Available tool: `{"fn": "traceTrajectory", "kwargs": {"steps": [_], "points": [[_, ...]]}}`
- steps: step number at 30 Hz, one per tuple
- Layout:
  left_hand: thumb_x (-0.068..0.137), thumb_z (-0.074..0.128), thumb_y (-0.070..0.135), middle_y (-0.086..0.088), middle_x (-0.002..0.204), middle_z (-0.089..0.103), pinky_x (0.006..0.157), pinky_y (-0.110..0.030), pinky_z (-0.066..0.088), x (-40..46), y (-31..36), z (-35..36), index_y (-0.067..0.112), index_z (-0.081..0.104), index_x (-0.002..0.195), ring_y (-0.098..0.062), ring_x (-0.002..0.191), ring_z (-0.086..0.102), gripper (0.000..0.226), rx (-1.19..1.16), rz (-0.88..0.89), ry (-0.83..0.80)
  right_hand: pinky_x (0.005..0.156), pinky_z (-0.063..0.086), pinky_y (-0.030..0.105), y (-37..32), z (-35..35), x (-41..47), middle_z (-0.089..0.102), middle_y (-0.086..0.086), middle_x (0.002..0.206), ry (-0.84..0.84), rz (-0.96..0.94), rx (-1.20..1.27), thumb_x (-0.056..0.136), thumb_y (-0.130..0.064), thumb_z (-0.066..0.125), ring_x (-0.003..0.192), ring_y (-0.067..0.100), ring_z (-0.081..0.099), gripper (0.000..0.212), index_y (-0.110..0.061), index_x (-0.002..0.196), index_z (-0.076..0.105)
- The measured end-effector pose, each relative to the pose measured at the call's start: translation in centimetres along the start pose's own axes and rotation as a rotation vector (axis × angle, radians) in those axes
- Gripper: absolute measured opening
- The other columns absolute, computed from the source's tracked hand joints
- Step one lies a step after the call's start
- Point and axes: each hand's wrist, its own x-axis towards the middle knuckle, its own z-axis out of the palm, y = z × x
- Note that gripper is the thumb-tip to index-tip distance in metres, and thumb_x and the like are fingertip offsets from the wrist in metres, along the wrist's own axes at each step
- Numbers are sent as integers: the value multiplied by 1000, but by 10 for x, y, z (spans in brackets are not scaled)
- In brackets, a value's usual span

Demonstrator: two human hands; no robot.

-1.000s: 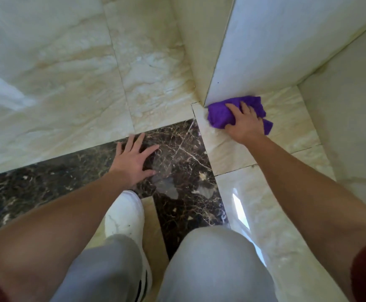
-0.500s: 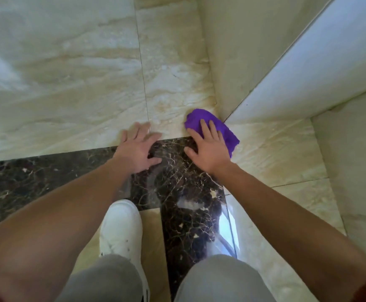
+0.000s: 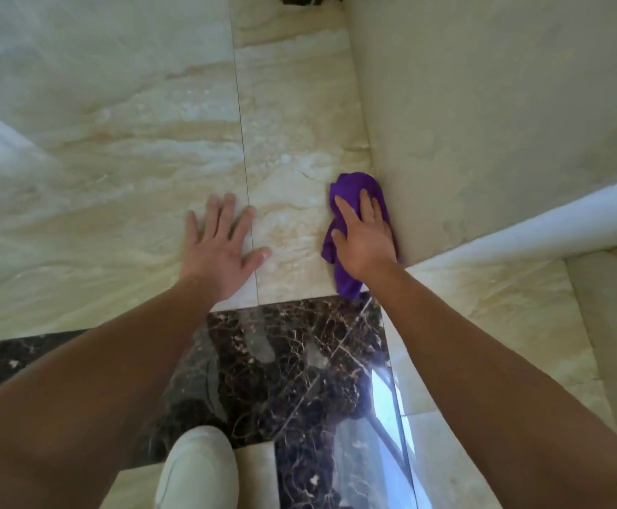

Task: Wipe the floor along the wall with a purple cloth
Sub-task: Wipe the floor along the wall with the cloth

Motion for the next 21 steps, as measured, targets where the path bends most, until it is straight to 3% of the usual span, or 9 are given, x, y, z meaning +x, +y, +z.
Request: {"fn": "traceTrajectory", "kwargs": {"steps": [5,11,17,21], "points": [[98,9,72,-10,170,-8,124,-62,-1,37,-29,-7,28,5,161,-31,157,-12,77,-8,58,121,124,9,50,-25,1,57,-7,9,169,60,51,-21,100,-43,41,156,31,-5,65,-34,158,13],[98,22,66,-12,170,6,123,-62,-1,108,-73,-39,30,23,157,-34,157,-2,69,37,119,117,124,12,49,-42,-15,121,-4,9,169,99,76,-74,99,-44,41,156,31,-3,66,-36,158,13],[100,24,59,-17,170,3,123,-60,-6,156,-89,-61,15,17,159,-35,157,-7,74,21,-27,130,123,14,50,-57,-62,216,-2,7,170,-37,74,-27,95,-43,49,156,29,0,69,-40,156,17],[99,30,57,-19,169,6,123,-64,-1,193,-95,-70,18,29,154,-38,157,-4,67,7,-9,124,124,11,48,-68,-73,250,-4,5,170,-18,92,-36,97,-39,48,156,28,-2,68,-41,156,15]]}}
